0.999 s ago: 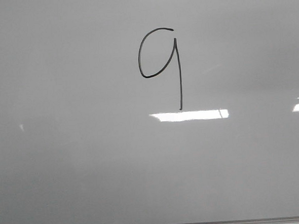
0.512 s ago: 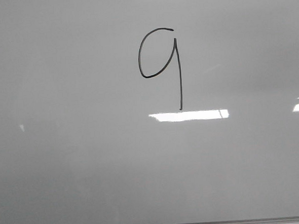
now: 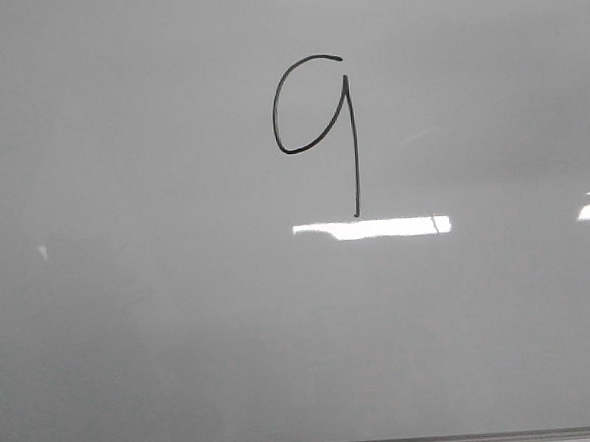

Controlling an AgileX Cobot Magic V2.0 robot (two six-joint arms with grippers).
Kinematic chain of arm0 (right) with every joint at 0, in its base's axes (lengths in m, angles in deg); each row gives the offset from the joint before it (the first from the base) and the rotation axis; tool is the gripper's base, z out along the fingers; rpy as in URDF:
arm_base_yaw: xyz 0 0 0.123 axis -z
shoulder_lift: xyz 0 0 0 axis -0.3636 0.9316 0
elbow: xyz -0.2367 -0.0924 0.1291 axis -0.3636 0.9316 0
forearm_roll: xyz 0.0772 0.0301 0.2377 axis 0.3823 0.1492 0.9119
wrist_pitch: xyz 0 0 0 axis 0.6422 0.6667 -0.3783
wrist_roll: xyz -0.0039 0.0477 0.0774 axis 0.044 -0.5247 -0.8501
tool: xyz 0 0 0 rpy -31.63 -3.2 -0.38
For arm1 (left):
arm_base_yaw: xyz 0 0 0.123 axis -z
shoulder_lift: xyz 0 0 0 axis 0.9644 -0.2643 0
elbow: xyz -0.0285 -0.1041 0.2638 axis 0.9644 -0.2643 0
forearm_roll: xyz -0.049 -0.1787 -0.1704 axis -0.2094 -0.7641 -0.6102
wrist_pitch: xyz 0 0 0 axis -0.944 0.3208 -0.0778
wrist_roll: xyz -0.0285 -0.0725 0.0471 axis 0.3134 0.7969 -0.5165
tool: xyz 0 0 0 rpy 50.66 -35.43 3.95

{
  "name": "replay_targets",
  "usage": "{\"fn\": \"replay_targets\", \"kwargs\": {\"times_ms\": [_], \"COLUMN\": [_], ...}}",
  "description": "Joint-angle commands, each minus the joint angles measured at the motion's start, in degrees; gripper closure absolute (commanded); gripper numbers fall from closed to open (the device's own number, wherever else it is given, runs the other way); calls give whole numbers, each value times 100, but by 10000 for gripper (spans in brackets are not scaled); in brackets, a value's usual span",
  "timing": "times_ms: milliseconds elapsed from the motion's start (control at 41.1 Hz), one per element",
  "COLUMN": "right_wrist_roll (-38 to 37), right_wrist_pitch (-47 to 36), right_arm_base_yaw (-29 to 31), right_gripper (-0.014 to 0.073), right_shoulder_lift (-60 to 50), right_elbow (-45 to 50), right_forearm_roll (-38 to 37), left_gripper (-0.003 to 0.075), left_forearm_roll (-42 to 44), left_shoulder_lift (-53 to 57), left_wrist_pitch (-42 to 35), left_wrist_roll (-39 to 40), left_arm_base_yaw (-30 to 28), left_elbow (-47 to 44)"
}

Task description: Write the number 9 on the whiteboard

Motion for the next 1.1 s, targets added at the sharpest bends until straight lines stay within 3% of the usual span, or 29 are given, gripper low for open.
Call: {"fn": "replay_targets", "kwargs": {"times_ms": [0,268,658,853,1072], "right_wrist_roll": [13,13,13,13,13], "right_wrist_pitch": [-316,-530,-3952,-4888,-5844], "right_arm_base_yaw": [47,298,1753,2292,2570], "right_gripper": [662,662,662,662,662], "right_shoulder_lift": [24,-385,-2746,-3435,-3474], "right_elbow": [-128,113,3034,4186,4965], "right_forearm_roll": [-55,-54,-59,-59,-59], "left_gripper": [739,739,739,739,739], "left_forearm_roll": [-44,-44,-44,-44,-44], "left_shoulder_lift": [101,101,101,101,101], "left_wrist_pitch": [-494,-494,-494,-494,-494], "left_wrist_roll": [1,1,1,1,1], "left_arm_base_yaw": [5,5,5,5,5], "left_elbow": [-16,-16,-16,-16,-16]}}
